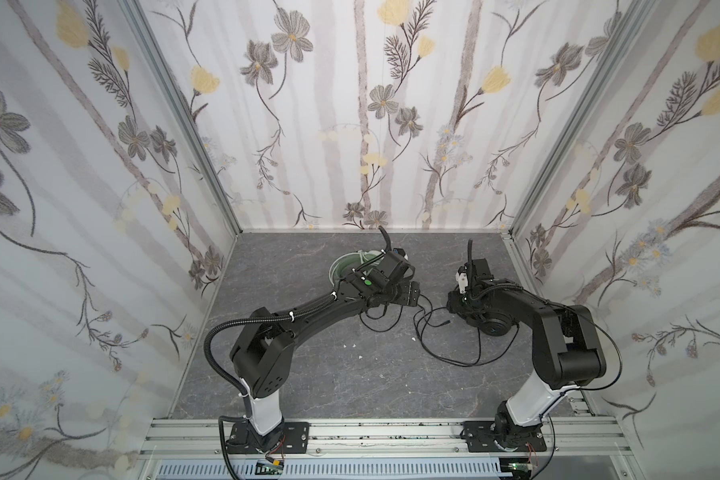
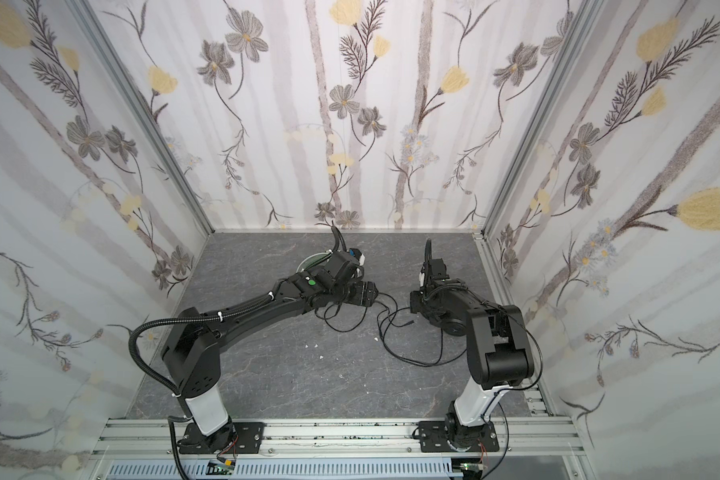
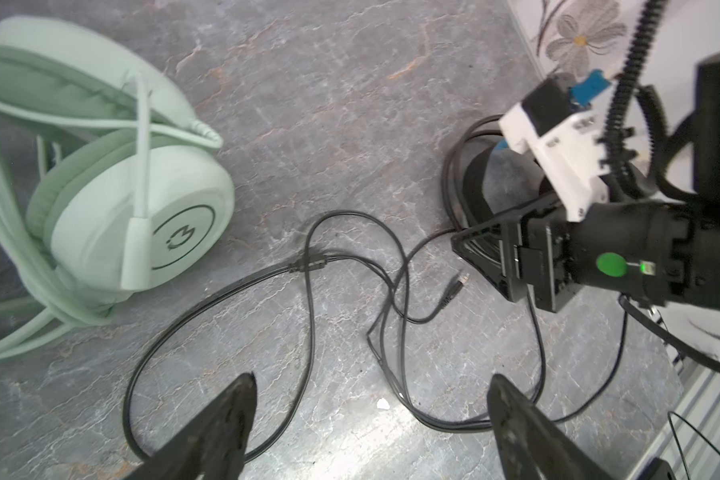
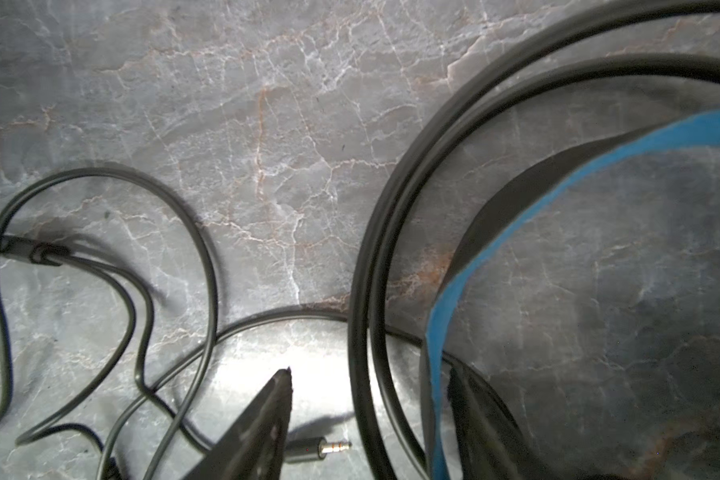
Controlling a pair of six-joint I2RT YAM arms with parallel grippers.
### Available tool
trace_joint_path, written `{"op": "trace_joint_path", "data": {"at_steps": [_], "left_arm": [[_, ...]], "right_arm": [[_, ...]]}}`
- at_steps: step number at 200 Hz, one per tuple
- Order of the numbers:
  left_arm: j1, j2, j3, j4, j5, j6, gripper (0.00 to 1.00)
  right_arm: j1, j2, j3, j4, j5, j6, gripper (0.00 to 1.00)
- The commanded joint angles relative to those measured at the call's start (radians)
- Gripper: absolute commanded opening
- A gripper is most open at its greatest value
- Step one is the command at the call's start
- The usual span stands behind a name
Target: Wrap the headphones
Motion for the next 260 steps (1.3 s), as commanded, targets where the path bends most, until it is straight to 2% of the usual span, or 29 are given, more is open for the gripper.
{"op": "trace_joint_path", "data": {"at_steps": [1,25,35,43,57,99,140,163,188,213,233,260], "left_arm": [[0.013,-0.002,-0.004,0.054,0.027,-0.099,0.86],[0.016,-0.005,-0.004,0.077,0.033,-0.110,0.86],[0.015,-0.007,-0.003,0.083,0.034,-0.107,0.86],[0.015,-0.008,0.000,0.084,0.035,-0.103,0.86],[0.014,-0.007,0.018,0.068,0.037,-0.085,0.83],[0.013,-0.015,0.033,0.038,0.019,-0.070,0.83],[0.017,-0.014,0.032,0.037,0.022,-0.091,0.81],[0.024,-0.020,0.037,0.031,0.018,-0.107,0.80],[0.043,-0.034,0.007,0.070,0.029,-0.149,0.79],[0.043,-0.004,0.060,0.010,0.038,-0.133,0.80],[0.039,0.022,0.088,-0.017,0.041,-0.133,0.81],[0.027,0.059,0.123,-0.042,0.043,-0.136,0.83]], "right_arm": [[0.001,0.025,0.020,0.036,0.037,-0.019,0.62],[0.001,0.043,0.036,0.042,0.056,-0.034,0.55],[0.001,0.057,0.053,0.034,0.057,-0.042,0.43],[0.001,0.065,0.064,0.030,0.055,-0.045,0.39],[0.003,0.068,0.067,0.028,0.055,-0.046,0.37],[0.032,0.017,0.016,0.036,0.012,-0.063,0.28],[0.127,-0.066,-0.046,0.035,-0.009,-0.082,0.23],[0.190,-0.120,-0.084,0.040,-0.018,-0.088,0.24],[0.233,-0.175,-0.139,0.058,-0.077,-0.068,0.25],[0.256,-0.212,-0.196,0.077,-0.115,-0.057,0.29],[0.256,-0.268,-0.228,0.092,-0.124,-0.047,0.37],[0.247,-0.413,-0.230,0.115,-0.127,-0.039,0.57]]}}
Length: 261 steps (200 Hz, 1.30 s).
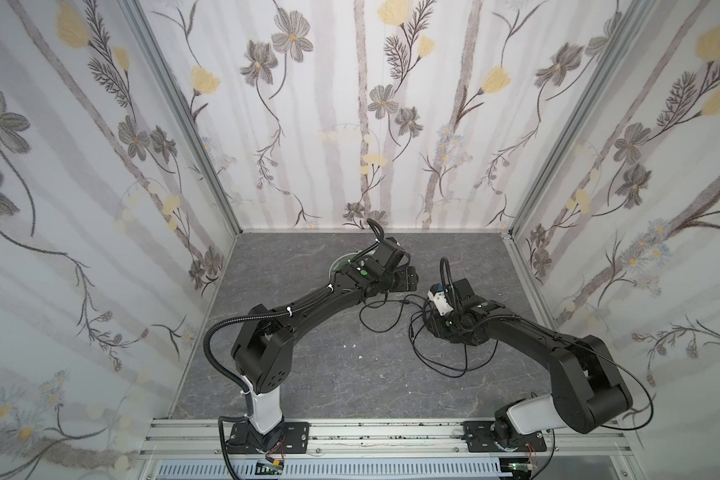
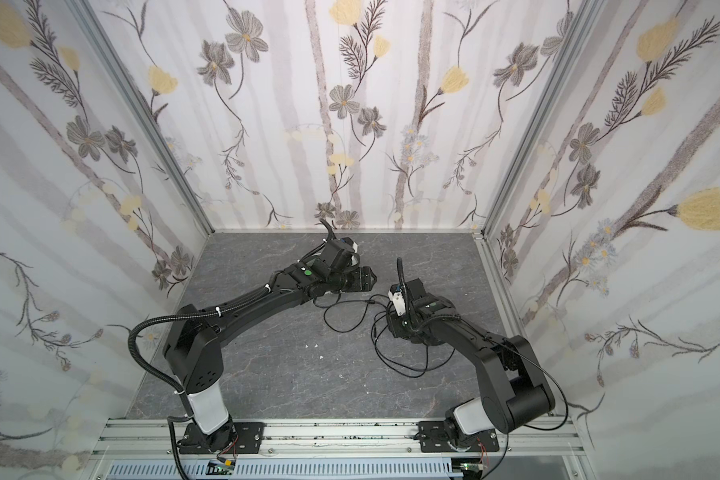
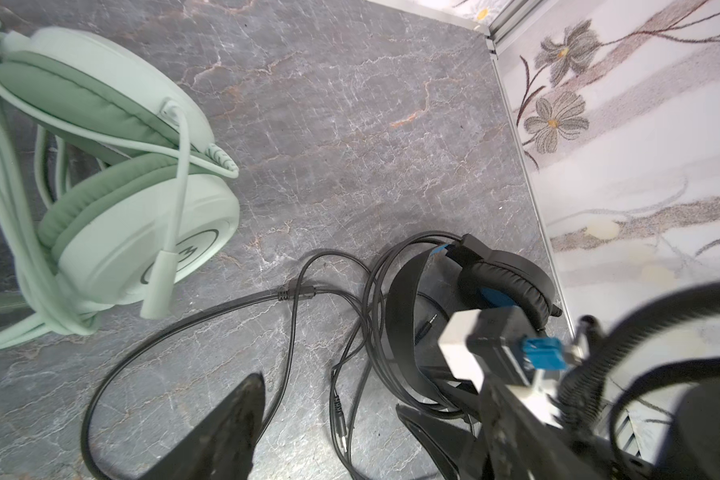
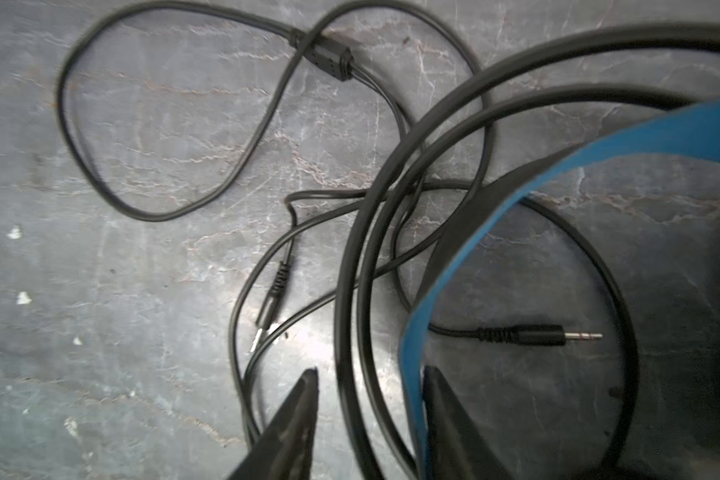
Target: Wrap the headphones
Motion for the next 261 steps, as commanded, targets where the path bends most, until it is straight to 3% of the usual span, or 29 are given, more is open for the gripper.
{"op": "trace_joint_path", "data": {"at_steps": [1,27,49,74,130,157,200,261], "left_arm": [[-0.008,0.025,0.029,-0.035,0.001,-0.012,0.83],[-0.024,0.070,0.086,-0.072,0.010,-0.019,0.83],[-0.044,0.128,0.159,-0.115,0.021,-0.013,0.83],[-0.068,0.227,0.280,-0.194,0.031,-0.011,0.84],[-0.104,0.528,0.694,-0.465,0.051,0.062,0.81],[-0.119,0.654,0.884,-0.635,-0.034,0.090,0.81],[-0.131,0.719,0.917,-0.685,-0.044,0.094,0.81],[-0.141,0.772,0.952,-0.666,-0.052,0.093,0.73]], "right_arm": [[-0.009,-0.098,0.006,0.081,-0.028,0.017,0.58],[-0.051,-0.221,0.016,0.097,-0.023,0.025,0.72],[-0.154,-0.272,0.019,0.089,-0.035,0.051,0.75],[-0.205,-0.265,0.033,0.072,0.042,0.032,0.81],[-0.275,-0.241,0.023,0.085,0.026,0.049,0.98],[-0.314,-0.274,-0.040,0.102,0.000,0.067,0.99],[-0.322,-0.287,-0.040,0.094,0.018,0.058,1.00],[-0.322,-0.276,-0.040,0.097,0.014,0.058,1.00]]}}
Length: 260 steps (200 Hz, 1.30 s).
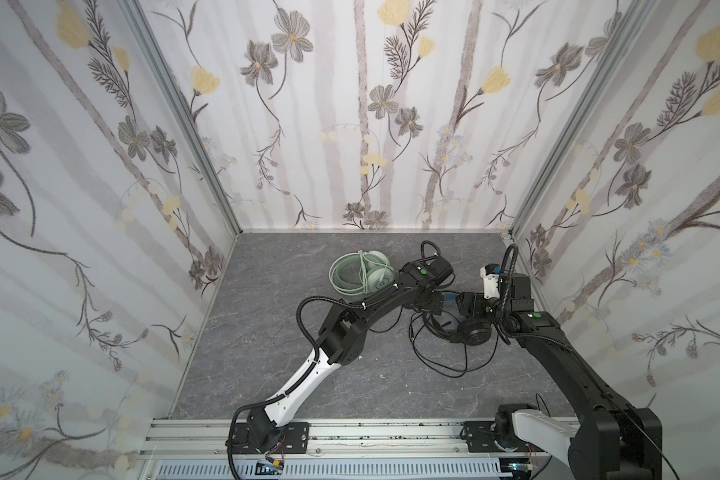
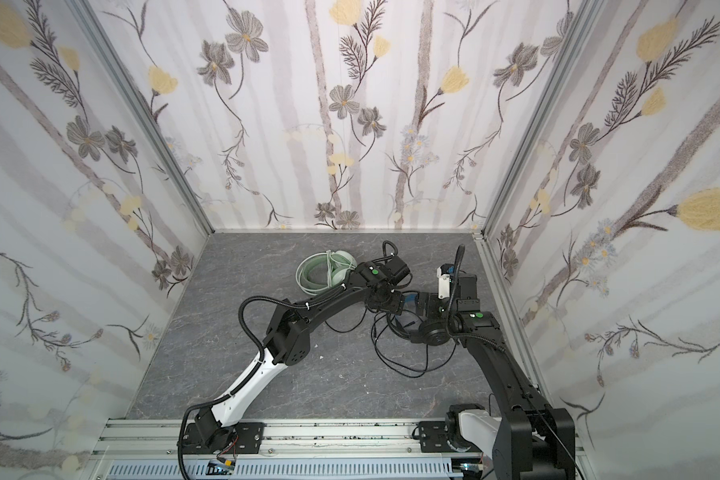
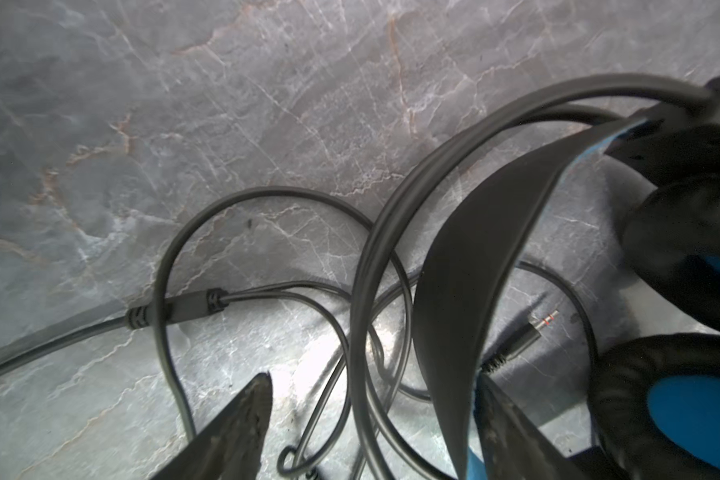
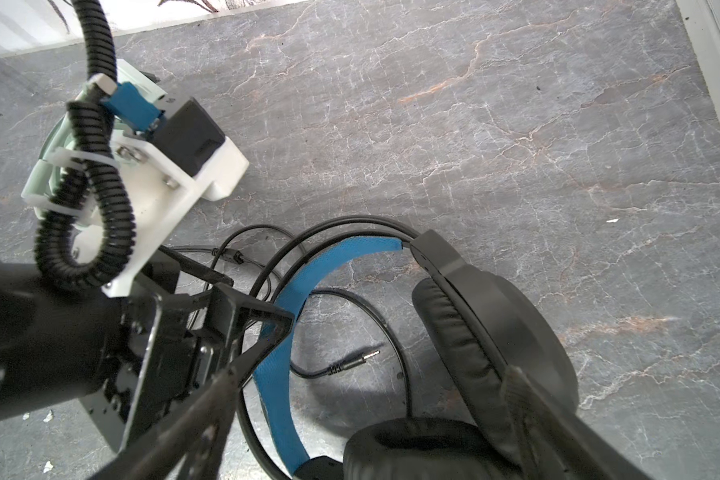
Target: Wrap the headphones
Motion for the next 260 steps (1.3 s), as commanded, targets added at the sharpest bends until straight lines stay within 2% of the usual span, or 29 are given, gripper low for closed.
{"op": "trace_joint_path", "data": {"at_steps": [1,68,95,132,152,179,214,233,260], "left_arm": [[-0.005,0.019,0.028,-0.017,-0.022,0.001,0.73],[-0.005,0.079,0.085,0.001,-0.021,0.011,0.54],[-0.004,0.097,0.088,0.015,-0.017,0.006,0.50],[-0.004,0.097,0.090,0.015,-0.020,-0.005,0.33],[-0.004,0.079,0.089,0.012,-0.022,0.002,0.20],[-0.006,0.033,0.076,-0.012,-0.036,0.013,0.11],[-0.007,-0.115,-0.069,0.010,-0.077,0.027,0.02],[-0.009,-0.217,-0.177,0.023,-0.109,0.026,0.00],[-0.004,-0.389,-0.415,0.078,-0.146,-0.015,0.00]], "right_arm": [[0.001,-0.001,0.000,0.040,-0.004,0.007,1.00],[0.001,-0.013,-0.032,0.041,0.002,0.006,1.00],[0.001,-0.011,-0.031,0.042,0.001,0.006,1.00],[0.001,-0.014,-0.036,0.042,0.005,0.006,1.00],[0.000,-0.016,-0.036,0.041,0.007,0.005,0.99],[0.001,-0.018,-0.038,0.041,0.005,0.004,0.99],[0.001,-0.016,-0.035,0.040,-0.001,0.002,0.99],[0.001,-0.010,-0.030,0.043,-0.011,0.004,0.99],[0.004,-0.001,-0.020,0.049,-0.029,0.002,0.99]]}}
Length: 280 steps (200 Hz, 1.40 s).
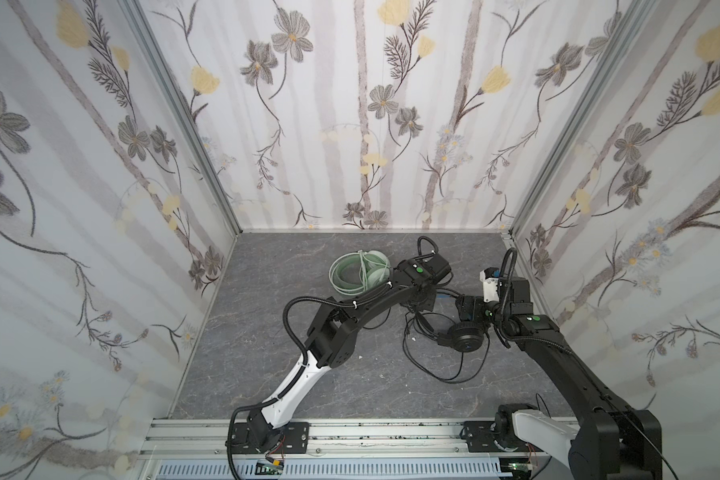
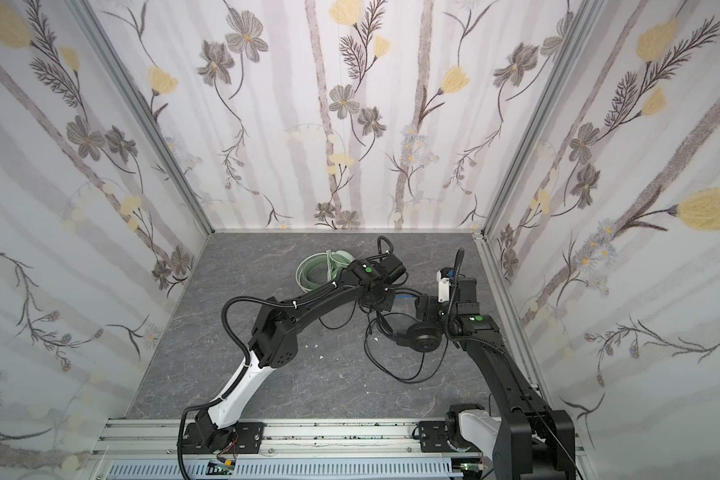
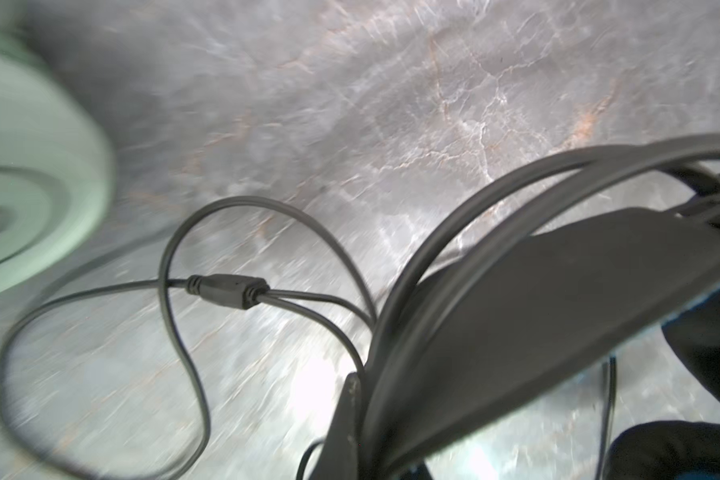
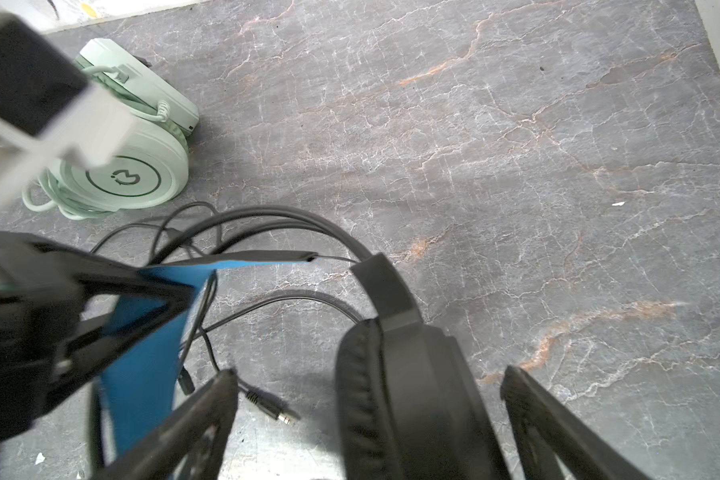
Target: Wrap the headphones
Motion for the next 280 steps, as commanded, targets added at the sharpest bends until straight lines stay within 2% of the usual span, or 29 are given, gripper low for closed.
{"op": "trace_joint_path", "data": {"at_steps": [1,24,66,99,114,145,169,194,209,242,280], "left_arm": [[0.002,-0.135,-0.152,0.066,-0.040,-0.043,0.00],[0.001,-0.268,-0.353,0.133,-0.060,-0.099,0.02],[-0.011,-0.412,-0.637,0.203,-0.063,-0.210,0.02],[-0.025,-0.488,-0.807,0.250,-0.081,-0.282,0.02],[-0.024,-0.507,-0.868,0.294,-0.075,-0.306,0.07],[-0.027,-0.491,-0.887,0.337,-0.058,-0.315,0.15],[-0.027,-0.460,-0.870,0.358,-0.058,-0.311,0.32],[-0.026,-0.425,-0.836,0.359,-0.044,-0.303,0.54],[-0.026,-0.425,-0.822,0.346,-0.040,-0.290,0.62],[-0.040,-0.415,-0.732,0.230,-0.067,-0.152,0.66],[-0.015,-0.394,-0.701,0.199,-0.042,-0.039,0.67]], "right_arm": [[0.003,0.010,0.014,0.041,-0.025,0.002,0.99],[0.010,0.021,0.017,0.045,-0.035,0.000,0.99],[0.038,0.041,0.069,0.043,-0.035,-0.004,0.99],[0.072,0.061,0.075,0.058,-0.037,-0.005,0.99],[0.091,0.076,0.083,0.063,-0.038,-0.006,0.98],[0.112,0.088,0.099,0.062,-0.029,-0.006,0.99],[0.124,0.079,0.103,0.071,-0.070,-0.022,1.00],[0.149,0.072,0.112,0.068,-0.074,-0.032,1.00],[0.161,0.064,0.116,0.059,-0.058,-0.037,1.00],[0.163,0.057,0.119,0.052,-0.038,-0.045,1.00],[0.163,0.068,0.122,0.051,-0.040,-0.043,1.00]]}}
